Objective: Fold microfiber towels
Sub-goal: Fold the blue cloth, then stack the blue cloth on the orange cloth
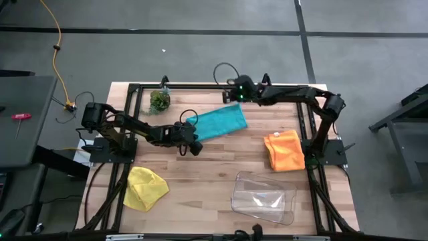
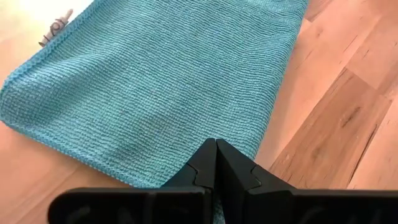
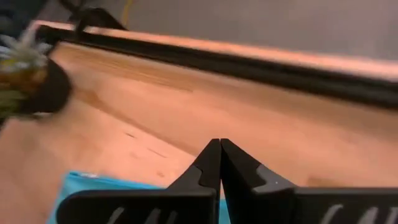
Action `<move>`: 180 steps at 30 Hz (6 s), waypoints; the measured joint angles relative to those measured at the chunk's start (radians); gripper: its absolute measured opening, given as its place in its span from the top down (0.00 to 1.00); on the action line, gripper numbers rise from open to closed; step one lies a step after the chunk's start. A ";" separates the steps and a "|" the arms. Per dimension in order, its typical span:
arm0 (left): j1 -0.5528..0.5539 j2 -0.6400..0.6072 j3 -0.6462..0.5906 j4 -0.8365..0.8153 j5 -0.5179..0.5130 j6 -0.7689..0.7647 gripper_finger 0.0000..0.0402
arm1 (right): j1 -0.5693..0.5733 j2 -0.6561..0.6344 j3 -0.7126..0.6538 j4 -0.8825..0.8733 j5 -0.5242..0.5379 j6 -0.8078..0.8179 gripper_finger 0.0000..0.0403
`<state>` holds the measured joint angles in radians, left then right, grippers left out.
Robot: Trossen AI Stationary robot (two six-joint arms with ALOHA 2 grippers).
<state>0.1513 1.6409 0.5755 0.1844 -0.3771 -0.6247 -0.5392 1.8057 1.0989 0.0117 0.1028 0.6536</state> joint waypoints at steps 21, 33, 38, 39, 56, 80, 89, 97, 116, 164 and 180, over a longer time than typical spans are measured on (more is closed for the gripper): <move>0.003 -0.480 -0.001 -0.205 -0.018 0.190 1.00 | -0.024 -0.132 -0.102 -0.417 -0.236 -0.194 0.74; -0.018 -0.614 0.000 -0.037 -0.130 0.126 1.00 | 0.090 -0.011 -0.134 -0.305 -0.024 -0.067 0.98; -0.045 -0.593 0.000 -0.031 -0.133 0.085 1.00 | 0.176 -0.013 -0.133 -0.379 0.043 -0.033 0.99; -0.052 -0.589 0.000 -0.030 -0.133 0.080 1.00 | 0.201 -0.014 -0.133 -0.384 0.047 -0.024 0.99; -0.100 -0.576 0.000 -0.032 -0.133 0.104 1.00 | 0.401 -0.197 -0.135 -0.563 0.117 0.184 0.99; -0.093 -0.576 0.000 -0.039 -0.089 0.217 1.00 | 0.302 -0.184 -0.276 -0.324 -0.090 0.588 0.42; -0.093 -0.577 0.000 -0.034 -0.078 0.213 1.00 | 0.306 -0.038 -0.122 -0.483 -0.080 0.704 0.51; -0.093 -0.577 0.000 -0.030 -0.075 0.225 1.00 | 0.329 0.097 0.023 -0.601 -0.071 0.699 0.68; -0.092 -0.577 0.000 -0.031 -0.077 0.260 1.00 | 0.257 -0.079 -0.164 -0.665 0.040 0.517 1.00; -0.077 -0.577 0.000 -0.030 -0.140 0.217 1.00 | 0.253 -0.102 -0.047 -0.360 -0.032 0.689 1.00; -0.033 -0.577 0.000 -0.029 -0.064 0.217 1.00 | 0.253 -0.102 -0.049 -0.190 -0.025 0.711 0.65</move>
<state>0.1184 1.0641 0.5753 0.1551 -0.4412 -0.4072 -0.2859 1.7037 1.0496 -0.1786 0.0774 1.3643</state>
